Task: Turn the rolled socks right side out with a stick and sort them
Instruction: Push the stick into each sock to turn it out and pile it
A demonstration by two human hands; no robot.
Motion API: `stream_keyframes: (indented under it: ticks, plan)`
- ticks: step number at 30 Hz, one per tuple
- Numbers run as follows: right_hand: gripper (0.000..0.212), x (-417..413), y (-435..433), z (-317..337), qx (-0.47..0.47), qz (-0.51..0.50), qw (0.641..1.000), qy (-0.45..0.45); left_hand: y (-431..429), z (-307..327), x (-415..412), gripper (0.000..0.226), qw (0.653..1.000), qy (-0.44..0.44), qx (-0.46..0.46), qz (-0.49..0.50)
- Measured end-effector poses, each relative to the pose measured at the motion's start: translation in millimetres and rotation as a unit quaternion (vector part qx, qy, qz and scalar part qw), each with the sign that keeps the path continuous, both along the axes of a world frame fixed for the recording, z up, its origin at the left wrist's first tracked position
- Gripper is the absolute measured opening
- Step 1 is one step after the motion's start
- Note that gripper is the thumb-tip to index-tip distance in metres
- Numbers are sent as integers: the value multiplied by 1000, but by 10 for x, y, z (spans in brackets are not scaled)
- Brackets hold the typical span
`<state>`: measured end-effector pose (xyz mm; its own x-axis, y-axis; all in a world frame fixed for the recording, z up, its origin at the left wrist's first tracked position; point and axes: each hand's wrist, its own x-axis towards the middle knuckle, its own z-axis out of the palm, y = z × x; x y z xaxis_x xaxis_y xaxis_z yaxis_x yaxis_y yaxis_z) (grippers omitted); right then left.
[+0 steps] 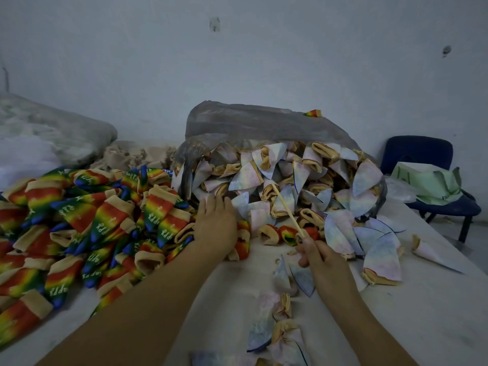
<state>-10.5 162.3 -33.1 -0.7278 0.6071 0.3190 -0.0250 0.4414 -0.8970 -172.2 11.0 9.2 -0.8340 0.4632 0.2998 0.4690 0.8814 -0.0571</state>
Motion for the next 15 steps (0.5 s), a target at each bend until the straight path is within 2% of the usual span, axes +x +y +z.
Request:
stream_keyframes:
  ticks: [2,4,6,8,10,11,12,13,15]
  plan:
    - [31,4,-7,6,6,-1,1000,-7,-17,33,-71,40,998,-27,-52,20]
    - [31,6,-11,15,11,1,1000,-14,-59,55,-115,27,998,-52,-38,15]
    - [32,8,-12,31,9,2,1000,-14,-117,149,-125,25,999,-46,-12,2]
    - [36,14,-18,74,-7,1,1000,-1,-173,262,-86,27,998,19,46,-30]
    - [46,28,-45,128,-23,5,1000,19,-213,330,62,27,977,86,171,-98]
    - [50,35,-68,158,-24,10,999,28,-217,342,177,26,956,88,247,-127]
    - [53,43,-96,189,-26,18,999,36,-205,349,296,25,931,50,332,-143]
    - [54,51,-130,219,-29,31,998,42,-183,340,403,28,893,-26,425,-144]
    - [42,61,-189,260,-20,60,997,47,-96,285,580,32,777,-221,578,-118]
